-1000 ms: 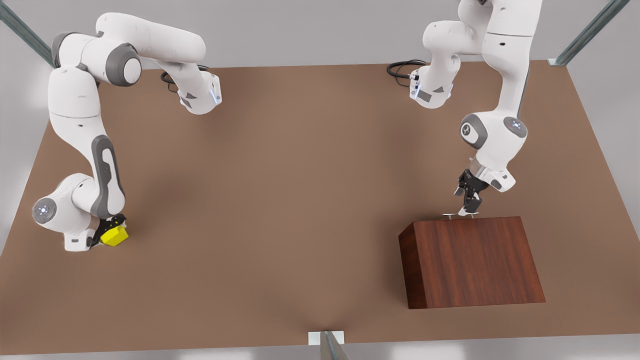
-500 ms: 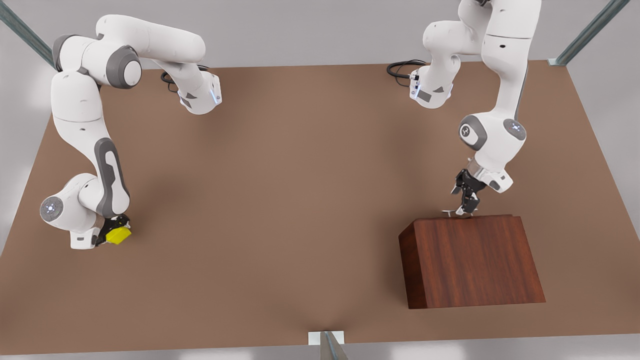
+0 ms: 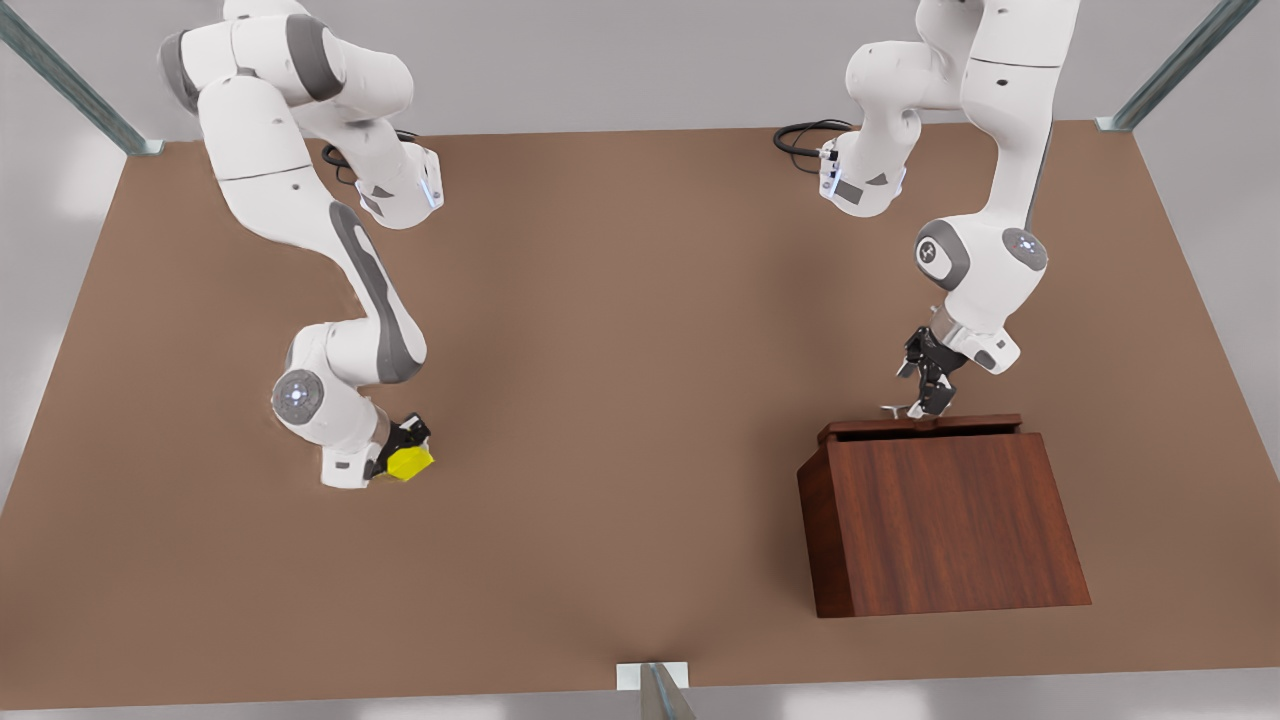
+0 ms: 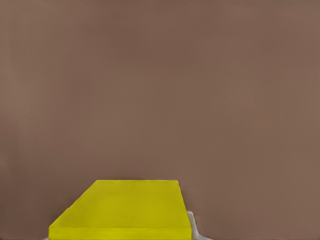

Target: Open the drawer with left arm, place the square in the middle with right arm, and place the square in the drawer with left arm

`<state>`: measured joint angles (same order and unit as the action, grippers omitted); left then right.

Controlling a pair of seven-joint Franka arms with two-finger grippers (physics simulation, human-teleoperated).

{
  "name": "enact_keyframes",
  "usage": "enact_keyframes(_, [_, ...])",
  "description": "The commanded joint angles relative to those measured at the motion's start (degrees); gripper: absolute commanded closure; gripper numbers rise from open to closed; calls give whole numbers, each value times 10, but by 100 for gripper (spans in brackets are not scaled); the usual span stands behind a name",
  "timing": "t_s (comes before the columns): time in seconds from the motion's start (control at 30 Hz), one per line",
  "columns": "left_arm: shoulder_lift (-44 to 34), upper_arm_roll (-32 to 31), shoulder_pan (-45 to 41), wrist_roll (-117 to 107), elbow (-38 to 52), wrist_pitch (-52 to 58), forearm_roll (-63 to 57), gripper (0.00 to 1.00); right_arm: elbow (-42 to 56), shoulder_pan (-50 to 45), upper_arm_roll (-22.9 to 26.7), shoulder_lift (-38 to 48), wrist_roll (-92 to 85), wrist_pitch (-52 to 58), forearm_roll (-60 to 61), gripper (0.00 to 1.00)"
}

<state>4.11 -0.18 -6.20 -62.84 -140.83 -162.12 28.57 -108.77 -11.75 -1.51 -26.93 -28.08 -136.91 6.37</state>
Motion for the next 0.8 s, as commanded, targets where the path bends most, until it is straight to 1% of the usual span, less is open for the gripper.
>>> enact_keyframes(0.0, [-1,0,0,0,-2,0,1,0,5,-14,0,-1,14,1,-1,35])
enact_keyframes(0.03, [-5,0,0,0,-4,1,2,0,17,-49,0,-7,43,1,-2,35])
enact_keyframes(0.1, [-17,0,0,-1,-19,1,2,0,64,-121,0,-52,113,-2,-2,33])
enact_keyframes(0.17, [-23,0,0,-1,-24,2,2,0,152,-204,1,-109,160,-1,-7,33])
enact_keyframes(0.23, [-28,0,0,-4,-34,2,2,0,228,-266,1,-158,176,1,-15,33])
enact_keyframes(0.27, [-32,0,0,-5,-38,2,2,0,247,-292,2,-176,187,0,-16,33])
enact_keyframes(0.3, [-34,0,0,-5,-41,2,2,0,283,-339,10,-211,231,-1,-17,33])
enact_keyframes(0.33, [-35,0,0,-10,-42,2,2,0,289,-352,13,-219,239,-2,-19,32])
enact_keyframes(0.37, [-38,0,0,-13,-48,2,2,0,281,-363,13,-213,242,-1,-41,32])
enact_keyframes(0.4, [-41,0,0,-17,-52,2,2,0,275,-369,15,-214,249,-1,-40,29])
enact_keyframes(0.43, [-42,0,0,-18,-54,2,2,0,272,-371,26,-216,249,-2,-39,16])
enact_keyframes(0.47, [-50,0,0,-18,-62,2,2,0,262,-372,28,-211,249,-2,-39,0])
enact_keyframes(0.63, [-80,0,-10,-38,-91,6,2,0,259,-379,29,-211,236,-2,-56,0])
enact_keyframes(0.7, [-85,0,-10,-41,-92,15,2,0,257,-379,33,-176,238,7,-48,0])
enact_keyframes(0.77, [-105,0,-10,-43,-108,20,2,0,230,-376,45,-115,237,18,-48,0])
